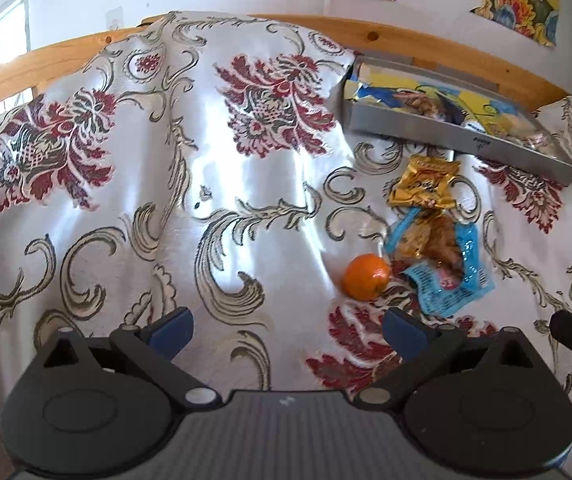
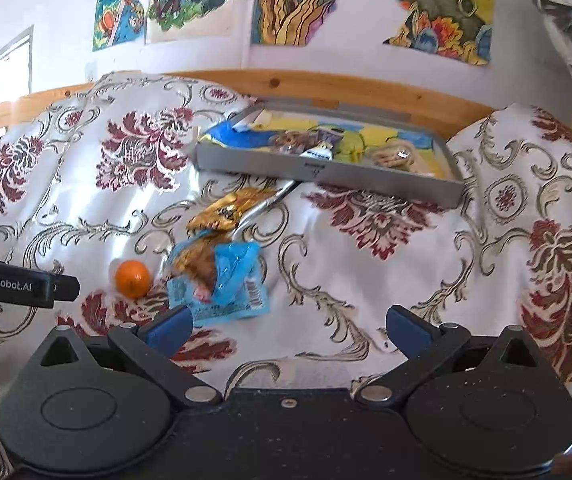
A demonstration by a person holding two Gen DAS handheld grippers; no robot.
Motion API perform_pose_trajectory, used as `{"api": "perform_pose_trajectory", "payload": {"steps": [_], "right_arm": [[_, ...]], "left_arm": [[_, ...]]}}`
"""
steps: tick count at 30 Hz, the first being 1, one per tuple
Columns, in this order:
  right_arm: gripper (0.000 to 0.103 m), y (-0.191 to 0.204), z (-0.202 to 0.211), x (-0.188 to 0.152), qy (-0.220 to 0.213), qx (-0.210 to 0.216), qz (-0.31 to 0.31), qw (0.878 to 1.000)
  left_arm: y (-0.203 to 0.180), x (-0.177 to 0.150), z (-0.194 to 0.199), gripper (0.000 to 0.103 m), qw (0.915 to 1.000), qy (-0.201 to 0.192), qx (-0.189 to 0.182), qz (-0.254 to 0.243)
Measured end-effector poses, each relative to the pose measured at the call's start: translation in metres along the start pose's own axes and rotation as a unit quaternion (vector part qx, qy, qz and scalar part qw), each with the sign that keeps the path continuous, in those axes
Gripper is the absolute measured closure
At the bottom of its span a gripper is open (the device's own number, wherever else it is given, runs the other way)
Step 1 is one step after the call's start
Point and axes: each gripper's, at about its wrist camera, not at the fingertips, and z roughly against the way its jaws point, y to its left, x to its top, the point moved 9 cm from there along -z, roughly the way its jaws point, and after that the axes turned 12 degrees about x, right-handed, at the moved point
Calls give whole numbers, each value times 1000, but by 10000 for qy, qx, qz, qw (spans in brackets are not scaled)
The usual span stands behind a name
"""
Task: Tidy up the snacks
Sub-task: 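Move the left tool toward the orange mandarin while the right tool approaches the blue-labelled bread packet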
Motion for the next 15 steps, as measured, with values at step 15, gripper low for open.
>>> {"api": "perform_pose_trajectory", "payload": {"steps": [15], "right_arm": [[1,4,-14,-3,207,179,-73,9996]], "left_arm": [[1,1,-8,1,9997,-8,230,-52]]}}
